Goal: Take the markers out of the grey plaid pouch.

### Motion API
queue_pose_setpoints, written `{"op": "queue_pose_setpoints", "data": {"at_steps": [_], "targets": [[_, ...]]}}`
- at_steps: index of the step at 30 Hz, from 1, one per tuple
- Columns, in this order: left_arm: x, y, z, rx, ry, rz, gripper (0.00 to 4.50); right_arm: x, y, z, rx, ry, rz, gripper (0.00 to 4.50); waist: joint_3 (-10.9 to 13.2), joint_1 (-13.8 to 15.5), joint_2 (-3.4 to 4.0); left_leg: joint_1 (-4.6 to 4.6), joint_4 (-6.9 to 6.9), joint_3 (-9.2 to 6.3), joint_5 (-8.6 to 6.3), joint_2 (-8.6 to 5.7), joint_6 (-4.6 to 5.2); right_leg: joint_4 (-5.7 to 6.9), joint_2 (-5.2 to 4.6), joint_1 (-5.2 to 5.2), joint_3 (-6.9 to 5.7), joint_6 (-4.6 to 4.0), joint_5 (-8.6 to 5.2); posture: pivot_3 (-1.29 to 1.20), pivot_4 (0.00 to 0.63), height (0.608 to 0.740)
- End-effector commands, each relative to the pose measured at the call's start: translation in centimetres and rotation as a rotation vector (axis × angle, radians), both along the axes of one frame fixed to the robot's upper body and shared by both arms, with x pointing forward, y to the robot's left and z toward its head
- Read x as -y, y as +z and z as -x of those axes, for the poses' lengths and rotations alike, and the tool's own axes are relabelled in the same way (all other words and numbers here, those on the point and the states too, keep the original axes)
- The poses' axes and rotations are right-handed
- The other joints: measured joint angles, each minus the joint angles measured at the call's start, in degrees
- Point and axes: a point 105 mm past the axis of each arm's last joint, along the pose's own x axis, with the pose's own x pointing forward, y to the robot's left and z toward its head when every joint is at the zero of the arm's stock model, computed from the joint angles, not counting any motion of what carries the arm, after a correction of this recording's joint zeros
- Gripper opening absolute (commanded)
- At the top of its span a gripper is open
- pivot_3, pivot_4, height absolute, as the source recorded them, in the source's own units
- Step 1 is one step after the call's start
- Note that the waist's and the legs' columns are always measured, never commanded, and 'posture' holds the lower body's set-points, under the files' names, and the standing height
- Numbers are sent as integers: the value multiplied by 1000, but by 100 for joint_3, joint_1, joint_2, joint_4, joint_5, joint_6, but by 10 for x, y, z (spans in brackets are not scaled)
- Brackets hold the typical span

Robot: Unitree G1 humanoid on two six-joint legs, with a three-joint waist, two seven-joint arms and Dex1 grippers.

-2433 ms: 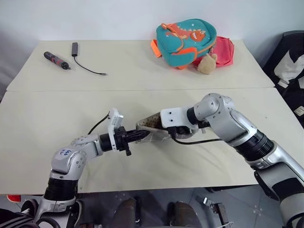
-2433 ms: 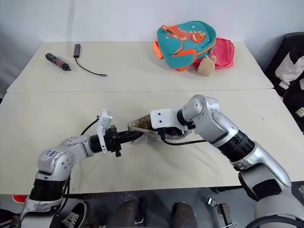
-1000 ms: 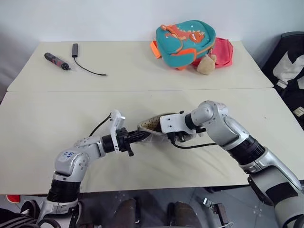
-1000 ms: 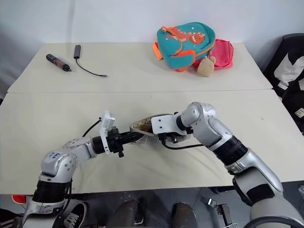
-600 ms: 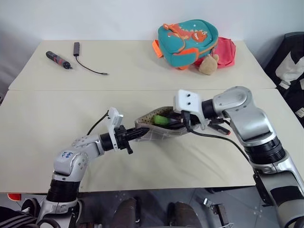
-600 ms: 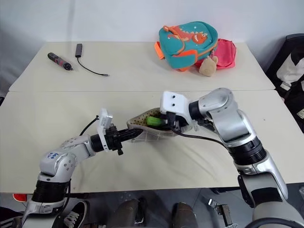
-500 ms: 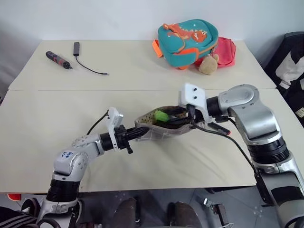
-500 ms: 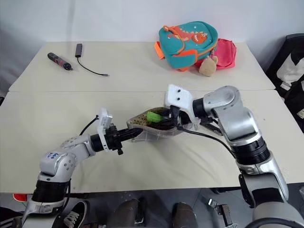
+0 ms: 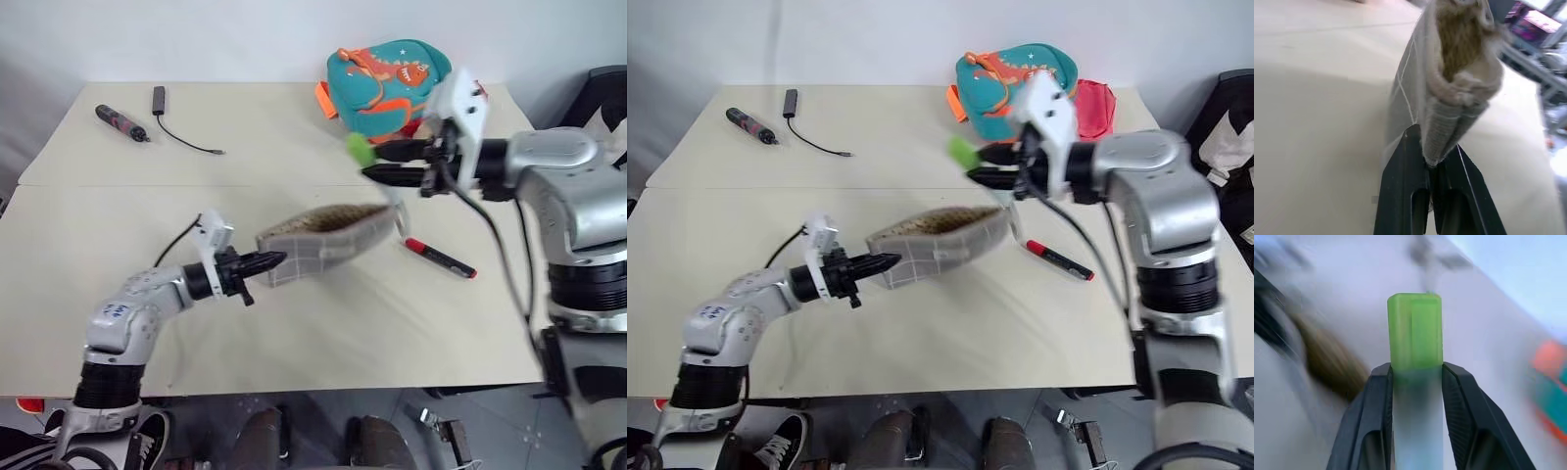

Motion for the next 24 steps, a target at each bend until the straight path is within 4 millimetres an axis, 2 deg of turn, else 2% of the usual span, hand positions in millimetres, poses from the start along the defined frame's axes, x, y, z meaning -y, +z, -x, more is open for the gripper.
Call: {"op": "queue_pose_setpoints", "data": {"at_steps": [1,2,3,5,7,8,11,15,19,24], "targets": [[2,1,8,-3,-39,20,0,31,-5,-20,118,-145,183,1067,0,-25,0,1,-1,5,0,3,0,0,2,-2,1,0,0,0,150,740],[9,1,13,-2,-72,27,0,51,-28,-32,96,-229,300,1067,0,-38,0,2,-4,7,1,5,-1,0,3,-2,2,0,0,0,150,740],[15,1,17,-2,-100,41,0,63,-48,-39,55,-276,342,1067,0,-40,0,3,-4,9,1,7,-2,0,4,-2,2,0,0,0,150,740],[22,3,21,2,-124,59,0,73,-75,-44,-12,-303,368,1067,0,-37,0,3,-3,7,2,7,-3,-3,3,2,2,0,0,0,150,740],[21,4,18,7,-105,58,0,84,-112,-43,-85,-302,476,1067,0,-17,0,3,-2,7,4,5,1,-4,1,4,4,0,0,0,150,740],[20,4,17,8,-95,57,0,88,-123,-42,-101,-304,516,1067,1,-13,2,1,-2,6,7,5,1,-3,2,3,4,0,0,0,150,740],[18,3,16,8,-84,51,0,98,-130,-46,-85,-329,584,1067,8,-11,15,2,1,8,13,4,4,0,1,3,2,0,0,0,150,740],[16,5,19,11,-86,51,0,96,-141,-46,-156,-345,483,1067,8,-16,15,5,6,1,14,5,4,-2,3,11,3,1,1,0,150,740],[16,6,18,22,-77,56,0,86,-139,-44,-158,-321,440,2410,8,-27,15,6,6,-1,14,9,2,-2,4,12,6,1,1,0,150,740],[17,7,17,32,-77,46,0,85,-130,-44,-123,-312,460,4172,8,-25,15,5,5,-3,13,8,1,-3,4,13,8,0,1,0,150,740]]}}
